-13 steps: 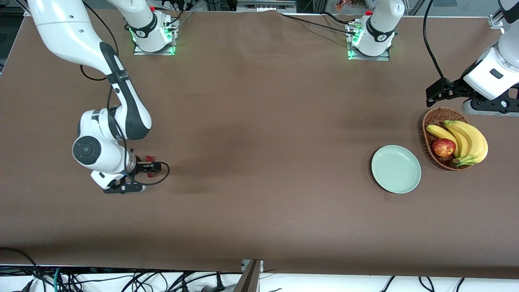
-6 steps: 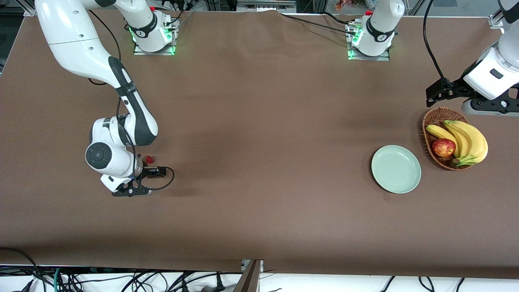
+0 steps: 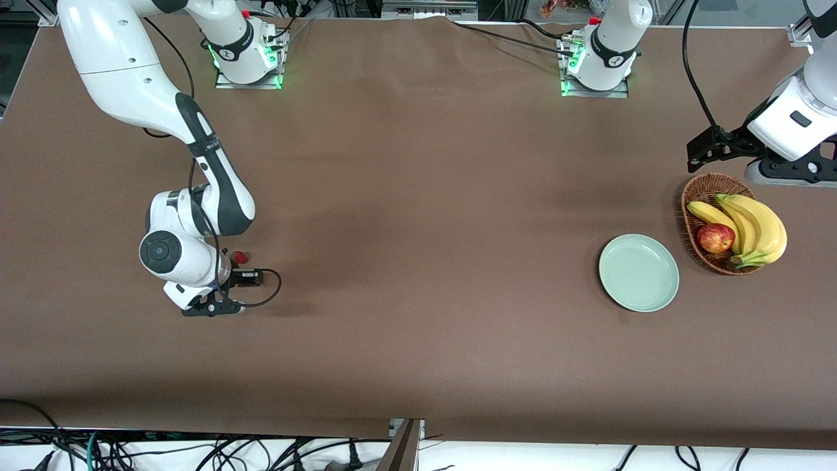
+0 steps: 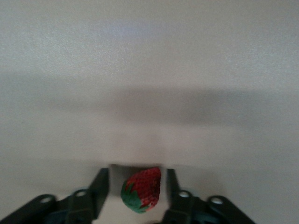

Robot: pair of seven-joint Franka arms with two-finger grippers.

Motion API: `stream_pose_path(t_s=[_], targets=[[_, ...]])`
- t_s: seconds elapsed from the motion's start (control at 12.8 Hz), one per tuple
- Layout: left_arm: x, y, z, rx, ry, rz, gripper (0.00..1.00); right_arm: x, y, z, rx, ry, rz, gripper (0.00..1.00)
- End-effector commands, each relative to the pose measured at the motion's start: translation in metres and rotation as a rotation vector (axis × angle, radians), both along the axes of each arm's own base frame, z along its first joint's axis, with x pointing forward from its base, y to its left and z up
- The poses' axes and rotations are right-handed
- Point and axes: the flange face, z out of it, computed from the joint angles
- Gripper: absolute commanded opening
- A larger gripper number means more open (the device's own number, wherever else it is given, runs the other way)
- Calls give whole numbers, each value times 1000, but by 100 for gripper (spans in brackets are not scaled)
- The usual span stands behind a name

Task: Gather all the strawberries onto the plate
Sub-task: 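Carry the strawberry toward the table middle and set it down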

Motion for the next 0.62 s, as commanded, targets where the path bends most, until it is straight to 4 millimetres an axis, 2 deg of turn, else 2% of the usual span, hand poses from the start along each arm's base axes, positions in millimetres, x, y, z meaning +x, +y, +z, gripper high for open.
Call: stream_pose_path(t_s=[0.0, 0.08, 0.16, 0.23, 0.31, 0.39, 0.47, 0.55], targets=[[-5, 1, 6, -14, 1, 3, 100, -1, -2, -2, 5, 6, 5, 15], [-5, 1, 5, -14, 2, 3, 100, -2, -1, -1, 4, 12, 10, 3], [-5, 1, 6, -14, 1, 3, 100, -5, 9, 4, 0, 36, 20, 0], [-5, 1, 5, -14, 2, 3, 100, -7, 30, 12, 2, 52, 44, 0], [-5, 1, 6, -14, 1, 3, 100, -10, 58, 25, 16, 57, 72, 0], [-5, 1, 6, -14, 1, 3, 100, -13, 95, 39, 37, 46, 65, 0], [-5, 1, 6, -14, 1, 3, 100, -19, 127, 45, 41, 35, 6, 0], [-5, 1, 5, -14, 2, 3, 100, -24, 150, 44, 40, 27, -73, 0]])
